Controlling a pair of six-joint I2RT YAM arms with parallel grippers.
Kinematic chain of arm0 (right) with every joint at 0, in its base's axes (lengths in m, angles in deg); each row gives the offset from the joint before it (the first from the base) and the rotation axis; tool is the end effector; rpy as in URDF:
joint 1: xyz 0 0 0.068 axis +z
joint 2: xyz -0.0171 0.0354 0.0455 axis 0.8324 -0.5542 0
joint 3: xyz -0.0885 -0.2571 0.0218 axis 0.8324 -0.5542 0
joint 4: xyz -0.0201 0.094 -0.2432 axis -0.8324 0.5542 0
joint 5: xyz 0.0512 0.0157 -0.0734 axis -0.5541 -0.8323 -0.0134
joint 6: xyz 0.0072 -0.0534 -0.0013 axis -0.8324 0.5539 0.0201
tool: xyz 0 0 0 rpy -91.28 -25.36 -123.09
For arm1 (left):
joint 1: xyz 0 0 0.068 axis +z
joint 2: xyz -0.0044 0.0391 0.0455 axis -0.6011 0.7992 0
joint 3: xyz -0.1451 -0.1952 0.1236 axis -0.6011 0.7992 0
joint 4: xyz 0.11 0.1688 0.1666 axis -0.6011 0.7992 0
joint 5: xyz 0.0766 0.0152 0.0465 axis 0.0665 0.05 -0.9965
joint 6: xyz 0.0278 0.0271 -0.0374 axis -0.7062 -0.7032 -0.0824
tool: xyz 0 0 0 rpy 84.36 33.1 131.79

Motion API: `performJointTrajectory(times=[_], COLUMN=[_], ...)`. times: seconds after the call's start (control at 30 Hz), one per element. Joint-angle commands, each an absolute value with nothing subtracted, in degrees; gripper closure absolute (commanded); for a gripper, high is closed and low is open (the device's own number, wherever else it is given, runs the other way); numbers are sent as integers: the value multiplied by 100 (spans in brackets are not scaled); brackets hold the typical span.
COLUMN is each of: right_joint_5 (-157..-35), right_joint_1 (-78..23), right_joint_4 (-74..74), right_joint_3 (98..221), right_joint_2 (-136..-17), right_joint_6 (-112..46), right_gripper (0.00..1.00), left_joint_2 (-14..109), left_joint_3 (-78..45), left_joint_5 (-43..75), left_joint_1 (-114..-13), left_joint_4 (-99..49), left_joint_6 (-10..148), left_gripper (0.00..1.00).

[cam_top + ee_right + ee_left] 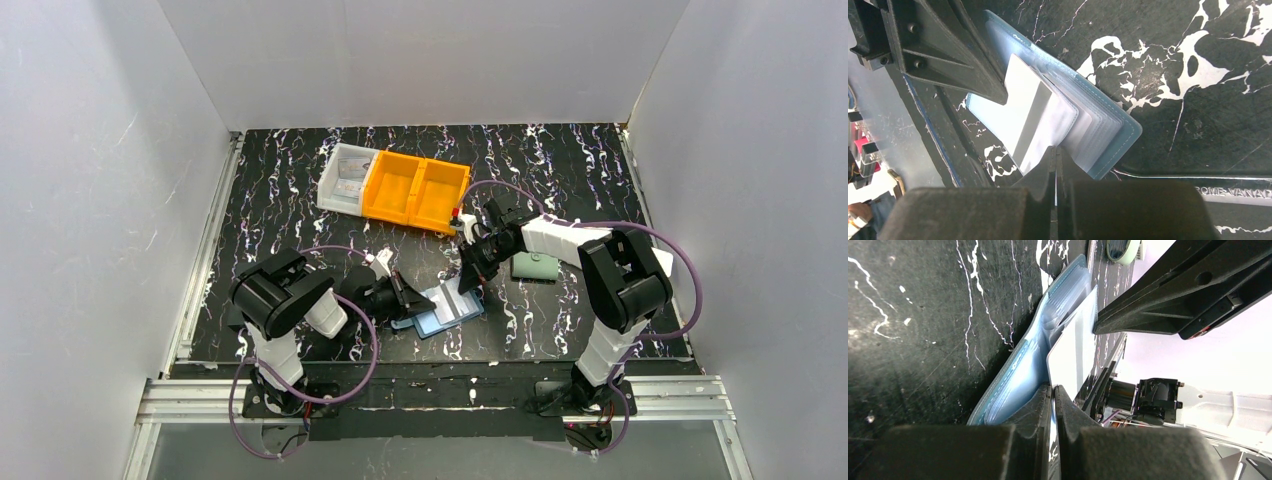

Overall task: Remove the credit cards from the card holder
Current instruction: Remove the credit card from the card holder.

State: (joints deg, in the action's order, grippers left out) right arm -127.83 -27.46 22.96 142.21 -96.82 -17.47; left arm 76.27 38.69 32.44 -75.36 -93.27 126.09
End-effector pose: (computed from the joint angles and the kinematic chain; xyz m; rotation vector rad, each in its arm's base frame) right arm 0.2809 0.1805 0.1557 -1.0486 2.4786 1.0321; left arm 0.1927 -0.1716 0.0965 -0.2301 2.2008 -1.5845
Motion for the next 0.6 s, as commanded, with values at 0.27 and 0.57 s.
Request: performJointTrajectory(times=[0.27, 0.57], right_joint_5=[-11610, -12472], right_joint_1=[-3019, -3072], right_joint_4=[2343, 2485], right_joint_3=[13996, 14042], right_joint_2=[-9948, -9710], right_joint_6=[-1366, -1110], right_gripper=[99, 80], left_joint_2=[6881, 6113], left_joint_3=[4201, 4318], left_joint_5=[3585, 3626], left_joint_1=[-7335, -7297], left_joint_4=[-8883, -8444], left_joint_6=[12171, 12145], left_gripper=[100, 100])
